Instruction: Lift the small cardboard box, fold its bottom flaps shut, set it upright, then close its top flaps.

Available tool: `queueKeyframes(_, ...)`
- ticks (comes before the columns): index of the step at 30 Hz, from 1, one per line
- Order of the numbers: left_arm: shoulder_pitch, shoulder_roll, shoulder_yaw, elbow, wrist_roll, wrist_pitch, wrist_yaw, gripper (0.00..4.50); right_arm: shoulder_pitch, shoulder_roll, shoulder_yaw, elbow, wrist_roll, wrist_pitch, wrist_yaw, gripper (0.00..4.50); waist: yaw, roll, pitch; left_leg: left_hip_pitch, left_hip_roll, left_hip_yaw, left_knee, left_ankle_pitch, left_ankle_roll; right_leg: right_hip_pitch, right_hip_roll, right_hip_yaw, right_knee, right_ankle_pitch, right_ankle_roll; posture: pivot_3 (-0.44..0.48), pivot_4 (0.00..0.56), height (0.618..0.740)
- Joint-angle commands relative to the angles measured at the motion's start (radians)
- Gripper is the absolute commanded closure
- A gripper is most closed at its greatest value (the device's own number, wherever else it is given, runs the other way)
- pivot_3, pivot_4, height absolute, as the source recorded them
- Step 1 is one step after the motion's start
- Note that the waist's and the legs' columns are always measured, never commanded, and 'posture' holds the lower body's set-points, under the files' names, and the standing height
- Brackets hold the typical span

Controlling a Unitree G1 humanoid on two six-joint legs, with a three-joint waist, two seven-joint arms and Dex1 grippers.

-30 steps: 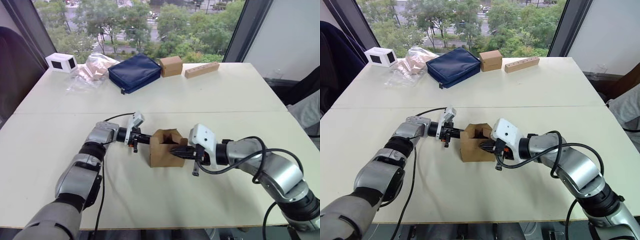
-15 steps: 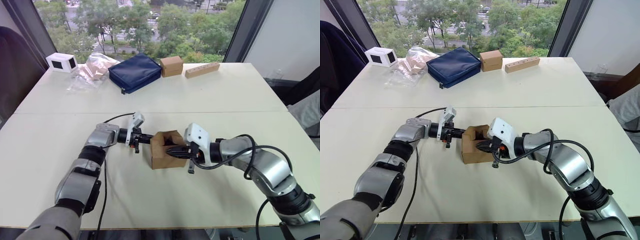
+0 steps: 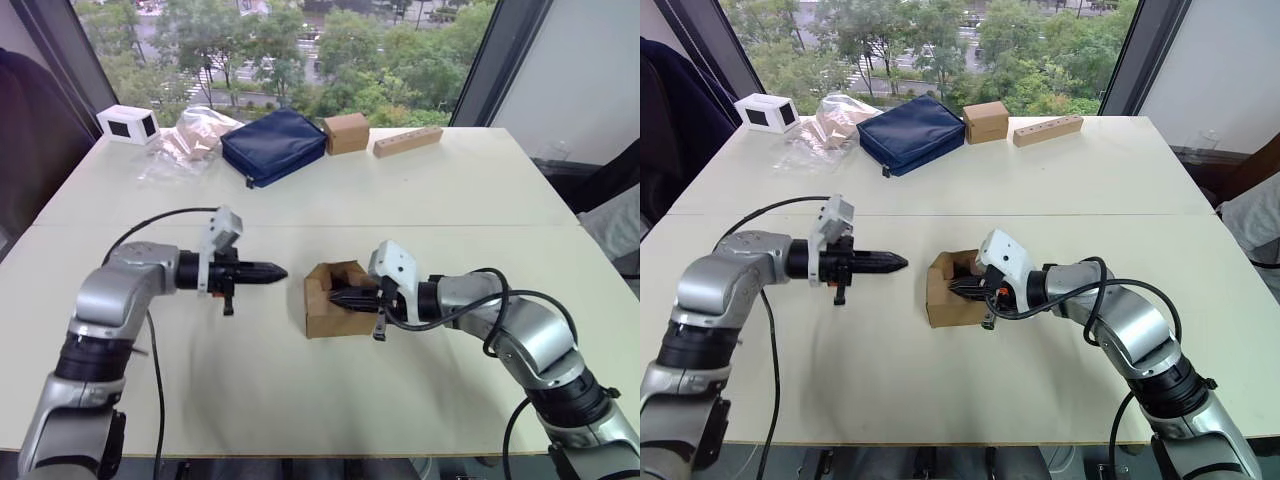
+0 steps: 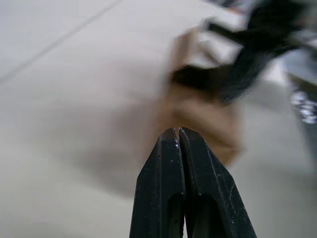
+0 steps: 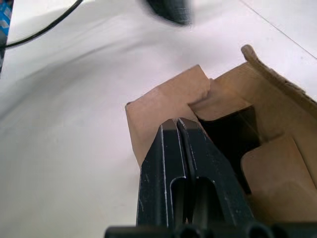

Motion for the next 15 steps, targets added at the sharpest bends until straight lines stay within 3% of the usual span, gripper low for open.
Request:
queueKeyframes(1, 0.018, 0.001, -0.025, -0.096, -0.044, 0.034, 0.048, 4.44, -0.012, 0.009, -0.018, 0.007, -0.008, -0.033, 0.012, 4.5, -0.003, 0.0, 0.0, 0.0, 0.0, 0.0, 0.0, 0.0, 0.0, 0.0, 0.0, 0.0, 0.0, 0.0, 0.0, 0.0, 0.15, 0.74)
queueKeyframes(15, 0.073, -0.042, -0.152, -0.038, -0.003, -0.077, 0.137, 4.44, -0.015, 0.017, -0.05, -0.01, -0.003, -0.055, 0.017, 4.5, -0.003, 0.0, 0.0, 0.001, 0.001, 0.0, 0.0, 0.0, 0.0, 0.0, 0.002, 0.0, 0.001, 0.0, 0.0, 0.0, 0.15, 0.74)
